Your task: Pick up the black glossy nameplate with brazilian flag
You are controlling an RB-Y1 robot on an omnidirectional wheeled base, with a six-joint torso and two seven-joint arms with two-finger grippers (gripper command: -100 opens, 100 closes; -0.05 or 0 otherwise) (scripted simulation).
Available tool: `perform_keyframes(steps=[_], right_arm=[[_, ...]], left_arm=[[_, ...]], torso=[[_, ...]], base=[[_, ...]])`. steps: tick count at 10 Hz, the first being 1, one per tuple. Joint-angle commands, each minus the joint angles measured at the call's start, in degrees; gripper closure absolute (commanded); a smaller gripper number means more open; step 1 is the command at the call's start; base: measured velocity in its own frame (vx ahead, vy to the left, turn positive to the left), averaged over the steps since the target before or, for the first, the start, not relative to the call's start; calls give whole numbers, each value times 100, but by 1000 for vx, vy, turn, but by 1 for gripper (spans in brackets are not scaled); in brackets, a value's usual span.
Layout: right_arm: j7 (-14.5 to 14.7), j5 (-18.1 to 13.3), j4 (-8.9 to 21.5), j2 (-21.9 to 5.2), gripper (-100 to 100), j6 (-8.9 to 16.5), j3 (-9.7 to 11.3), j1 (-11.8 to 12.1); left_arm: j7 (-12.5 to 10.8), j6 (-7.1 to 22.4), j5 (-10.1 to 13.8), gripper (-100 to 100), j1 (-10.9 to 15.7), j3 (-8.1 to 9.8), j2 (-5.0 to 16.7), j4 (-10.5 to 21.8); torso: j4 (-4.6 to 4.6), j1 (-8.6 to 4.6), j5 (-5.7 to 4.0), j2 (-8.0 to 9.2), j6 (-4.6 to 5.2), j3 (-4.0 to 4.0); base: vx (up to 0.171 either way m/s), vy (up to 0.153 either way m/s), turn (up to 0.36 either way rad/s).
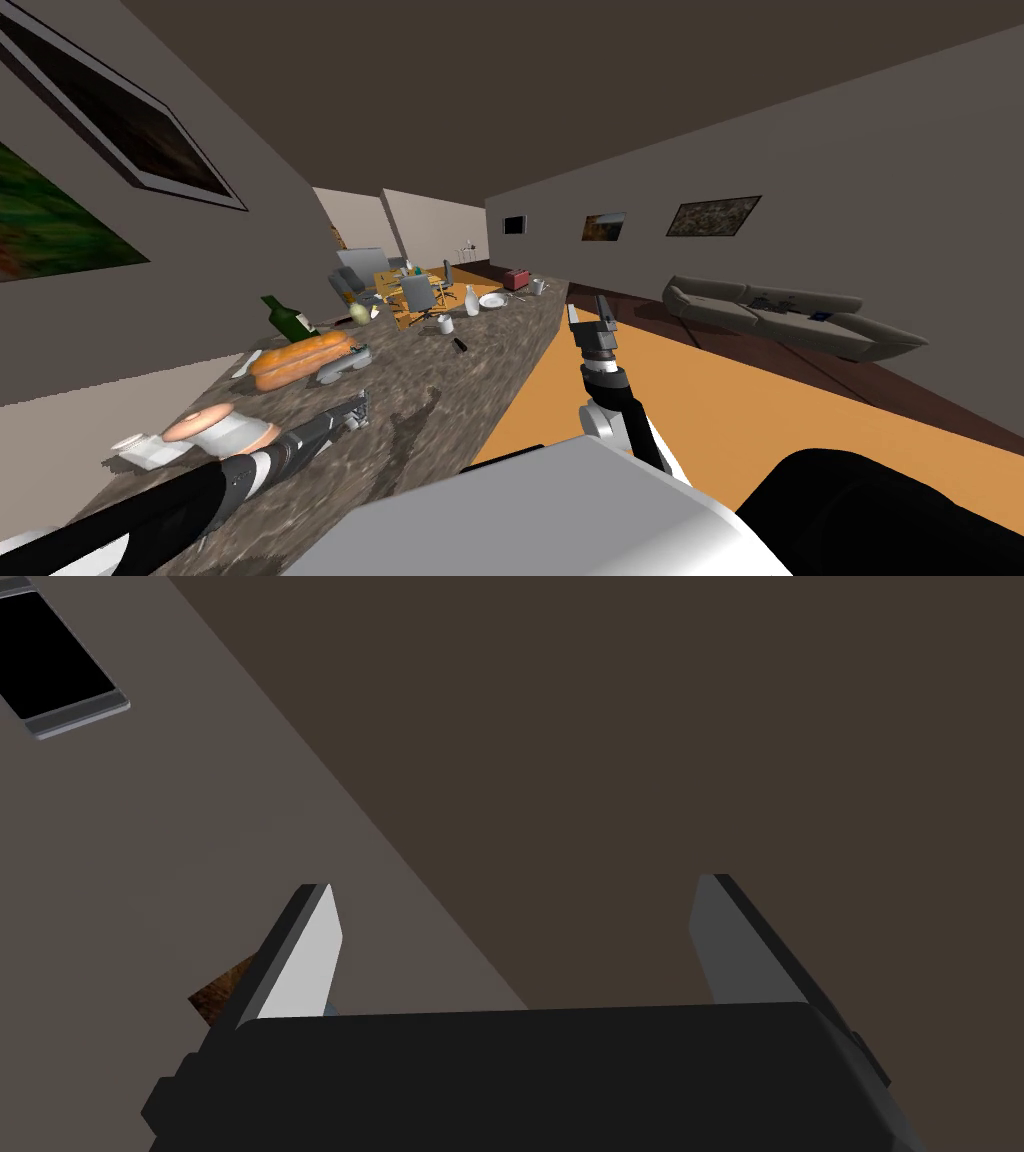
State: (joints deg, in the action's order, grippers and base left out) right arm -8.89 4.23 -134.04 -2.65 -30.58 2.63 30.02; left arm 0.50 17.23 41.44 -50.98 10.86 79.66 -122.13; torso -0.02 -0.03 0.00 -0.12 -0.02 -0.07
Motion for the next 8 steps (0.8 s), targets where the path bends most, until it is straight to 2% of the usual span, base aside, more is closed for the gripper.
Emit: perform_keyframes(steps=[1, 2, 3, 4, 5, 7, 8], right_arm=[[0, 0, 0, 0, 0, 0, 0, 0], [0, 0, 0, 0, 0, 0, 0, 0], [0, 0, 0, 0, 0, 0, 0, 0], [0, 0, 0, 0, 0, 0, 0, 0], [0, 0, 0, 0, 0, 0, 0, 0], [0, 0, 0, 0, 0, 0, 0, 0], [0, 0, 0, 0, 0, 0, 0, 0]], left_arm=[[-8, 111, 88, -100, -23, 4, 259, 39], [-21, 298, 251, -100, -123, 56, 442, 84], [-21, 298, 251, -100, -123, 56, 558, 84], [-33, 475, 405, -100, -220, 105, 750, 127], [-33, 475, 405, -100, -220, 105, 844, 127], [-53, 794, 686, -100, -398, 194, 1253, 205], [-53, 794, 686, -100, -398, 194, 1370, 205]], torso=[[0, 0, 0, 0, 0, 0], [0, 1, 0, 1, -1, 0], [0, 1, 0, 0, 0, 0], [0, 2, 0, 1, -2, 1], [0, 2, 1, 0, 0, 0], [0, 2, 1, 1, -1, 0], [-1, 2, 1, -3, 0, -2]], base=[[23, -3, -48], [25, -5, -79], [22, 0, -47], [26, 0, -92], [20, 2, -40], [31, 0, -85], [27, 3, -46]])
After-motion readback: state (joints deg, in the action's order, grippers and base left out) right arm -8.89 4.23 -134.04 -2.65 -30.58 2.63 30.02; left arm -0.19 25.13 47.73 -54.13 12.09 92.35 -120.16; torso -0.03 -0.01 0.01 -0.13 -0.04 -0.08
